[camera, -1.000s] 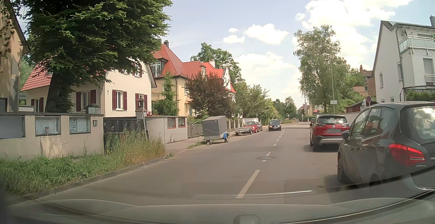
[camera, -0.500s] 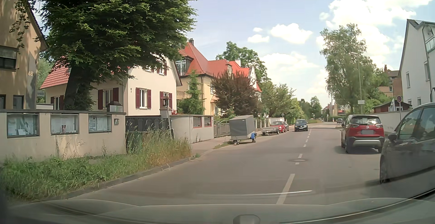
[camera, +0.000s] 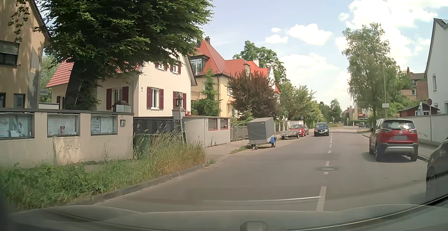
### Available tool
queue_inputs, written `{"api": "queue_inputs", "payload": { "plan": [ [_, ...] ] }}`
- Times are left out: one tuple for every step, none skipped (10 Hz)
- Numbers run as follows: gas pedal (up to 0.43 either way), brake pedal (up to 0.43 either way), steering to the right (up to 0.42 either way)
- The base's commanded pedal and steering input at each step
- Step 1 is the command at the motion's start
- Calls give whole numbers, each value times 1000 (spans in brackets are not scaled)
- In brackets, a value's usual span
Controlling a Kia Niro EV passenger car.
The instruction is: Follow the waypoints while adhering to traffic rules and regulations
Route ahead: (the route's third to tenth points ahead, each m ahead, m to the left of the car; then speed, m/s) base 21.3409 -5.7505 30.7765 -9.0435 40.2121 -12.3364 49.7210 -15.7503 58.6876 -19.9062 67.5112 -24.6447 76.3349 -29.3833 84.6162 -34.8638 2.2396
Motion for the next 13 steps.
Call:
{"api": "queue_inputs", "payload": {
  "plan": [
    [209, 0, 69],
    [169, 0, 132],
    [169, 0, 179],
    [150, 0, 219],
    [138, 0, 240],
    [138, 0, 242],
    [138, 0, 249],
    [138, 0, 256],
    [138, 0, 257],
    [138, 0, 257],
    [138, 0, 254],
    [138, 0, 245],
    [138, 0, 228]
  ]
}}
